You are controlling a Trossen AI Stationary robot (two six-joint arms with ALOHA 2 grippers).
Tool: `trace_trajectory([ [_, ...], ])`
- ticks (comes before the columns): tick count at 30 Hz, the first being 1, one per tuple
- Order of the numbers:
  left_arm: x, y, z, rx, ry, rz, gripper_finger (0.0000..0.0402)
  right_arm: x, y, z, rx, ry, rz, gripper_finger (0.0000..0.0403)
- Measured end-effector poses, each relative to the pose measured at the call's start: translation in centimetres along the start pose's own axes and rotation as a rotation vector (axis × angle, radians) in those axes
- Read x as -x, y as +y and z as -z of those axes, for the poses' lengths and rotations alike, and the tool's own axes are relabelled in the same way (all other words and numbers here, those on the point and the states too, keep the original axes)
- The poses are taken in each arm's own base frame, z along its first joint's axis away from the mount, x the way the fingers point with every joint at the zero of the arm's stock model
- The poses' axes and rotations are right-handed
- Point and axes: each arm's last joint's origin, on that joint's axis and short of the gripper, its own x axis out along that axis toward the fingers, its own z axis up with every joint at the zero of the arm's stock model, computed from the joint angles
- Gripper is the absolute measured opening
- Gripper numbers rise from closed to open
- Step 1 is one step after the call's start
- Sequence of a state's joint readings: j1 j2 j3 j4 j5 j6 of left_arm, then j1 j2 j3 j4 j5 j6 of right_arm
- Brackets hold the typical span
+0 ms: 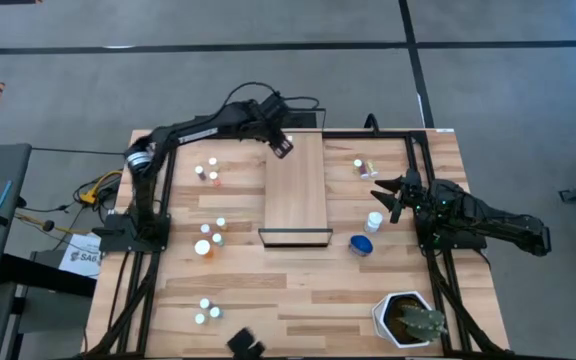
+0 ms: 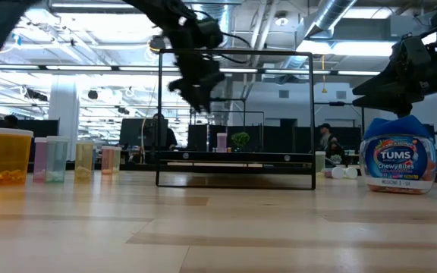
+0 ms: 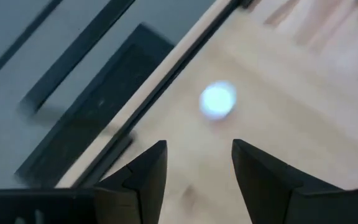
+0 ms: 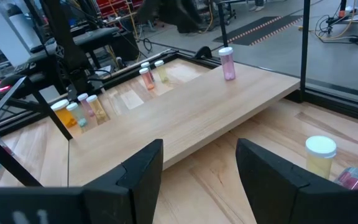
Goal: Pick and place medicine bottles onto shelf by color
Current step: Put the yellow pill bottle on the shelf
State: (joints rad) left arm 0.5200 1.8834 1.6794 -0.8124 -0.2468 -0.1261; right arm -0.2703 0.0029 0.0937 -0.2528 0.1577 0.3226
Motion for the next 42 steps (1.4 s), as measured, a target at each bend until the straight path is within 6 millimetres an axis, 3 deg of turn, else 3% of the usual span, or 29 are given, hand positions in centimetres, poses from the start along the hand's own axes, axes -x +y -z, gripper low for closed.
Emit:
trace_trajectory([
  [4, 2.0, 0.9, 4.1, 0.12, -0.007, -0.103, 0.0169, 0.0, 0.0, 0.0, 0.0, 0.0, 0.0, 0.0225],
  [9, 3.1, 2.2, 9.7, 0.312, 0.011, -0.182, 0.0169, 0.0, 0.0, 0.0, 0.0, 0.0, -0.001, 0.0225],
  [13, 2.6, 3.2, 13.1, 0.432, 0.061, -0.227, 0.0169, 0.0, 0.0, 0.0, 0.0, 0.001, -0.001, 0.0225],
  [17, 1.3, 4.1, 15.1, 0.513, 0.118, -0.277, 0.0169, 0.0, 0.0, 0.0, 0.0, 0.001, -0.001, 0.0225],
  [22, 0.4, 4.6, 16.4, 0.554, 0.146, -0.301, 0.0183, 0.0, 0.0, 0.0, 0.0, 0.001, -0.001, 0.0225],
  [31, -0.2, 5.1, 16.9, 0.57, 0.133, -0.321, 0.0227, 0.0, 0.0, 0.0, 0.0, 0.0, -0.001, 0.0225],
  [42, -1.8, 4.9, 17.0, 0.569, 0.154, -0.358, 0.0231, 0.0, 0.0, 0.0, 0.0, 0.001, -0.001, 0.0225],
])
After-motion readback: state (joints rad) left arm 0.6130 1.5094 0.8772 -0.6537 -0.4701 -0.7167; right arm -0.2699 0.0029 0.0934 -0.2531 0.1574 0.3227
